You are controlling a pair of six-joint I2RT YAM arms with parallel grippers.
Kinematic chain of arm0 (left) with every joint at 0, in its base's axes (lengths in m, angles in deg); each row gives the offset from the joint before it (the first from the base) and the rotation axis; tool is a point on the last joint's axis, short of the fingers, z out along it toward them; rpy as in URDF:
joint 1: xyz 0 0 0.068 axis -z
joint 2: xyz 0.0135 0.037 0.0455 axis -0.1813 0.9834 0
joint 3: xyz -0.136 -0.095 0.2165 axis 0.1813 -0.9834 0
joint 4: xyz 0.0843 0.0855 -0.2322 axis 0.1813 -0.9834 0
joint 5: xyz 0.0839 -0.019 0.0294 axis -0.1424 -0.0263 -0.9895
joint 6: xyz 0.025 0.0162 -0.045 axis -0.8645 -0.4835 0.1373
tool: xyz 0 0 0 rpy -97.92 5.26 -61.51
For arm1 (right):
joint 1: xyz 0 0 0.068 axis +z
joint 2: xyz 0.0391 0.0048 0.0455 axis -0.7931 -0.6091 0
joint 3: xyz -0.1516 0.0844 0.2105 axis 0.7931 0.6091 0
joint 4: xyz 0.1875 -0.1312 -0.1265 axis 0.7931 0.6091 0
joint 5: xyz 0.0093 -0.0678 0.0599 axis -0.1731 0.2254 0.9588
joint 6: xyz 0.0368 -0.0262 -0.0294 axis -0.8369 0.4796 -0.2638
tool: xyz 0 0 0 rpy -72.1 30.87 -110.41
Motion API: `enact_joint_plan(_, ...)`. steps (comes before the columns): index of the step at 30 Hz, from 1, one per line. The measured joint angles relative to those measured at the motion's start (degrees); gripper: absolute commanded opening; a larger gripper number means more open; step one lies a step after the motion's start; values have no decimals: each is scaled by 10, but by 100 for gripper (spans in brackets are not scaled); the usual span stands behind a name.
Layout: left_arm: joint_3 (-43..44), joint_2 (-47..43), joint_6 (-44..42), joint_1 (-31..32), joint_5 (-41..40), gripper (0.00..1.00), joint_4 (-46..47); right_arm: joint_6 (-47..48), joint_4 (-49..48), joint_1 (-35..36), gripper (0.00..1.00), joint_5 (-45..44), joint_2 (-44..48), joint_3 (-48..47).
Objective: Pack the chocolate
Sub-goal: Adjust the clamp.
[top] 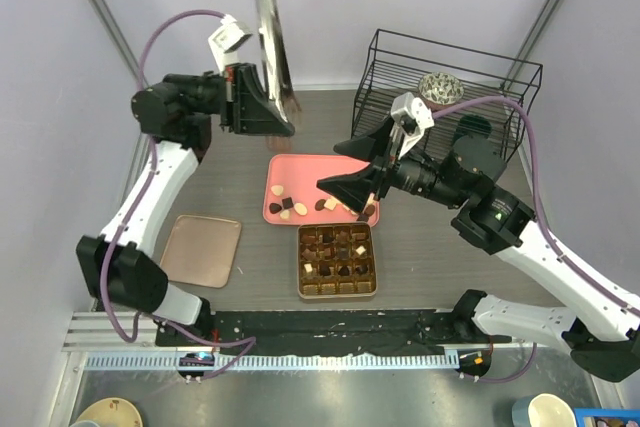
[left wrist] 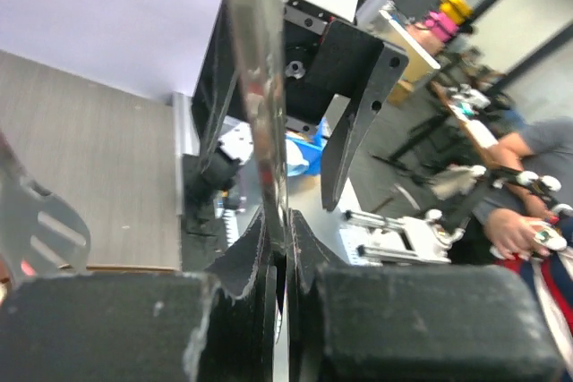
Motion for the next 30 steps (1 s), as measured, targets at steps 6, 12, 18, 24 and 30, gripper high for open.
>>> enact_joint_plan(6,26,83,145,30,17,0,130,21,80,0,94,8,-3,-29)
enact_joint_plan(12,6,50,169,20,0,0,160,59,162,-1,98,5,-33,-130)
enact_joint_plan(18,-261,-101,144,26,12,0,184,71,230,-47,100,61,-127,-250)
enact_joint_plan(24,-376,-139,116,-38,15,0,186,79,318,-90,99,148,-260,-331)
enact_joint_plan(30,-404,-155,91,-35,15,0,187,95,410,-94,100,162,-323,-393)
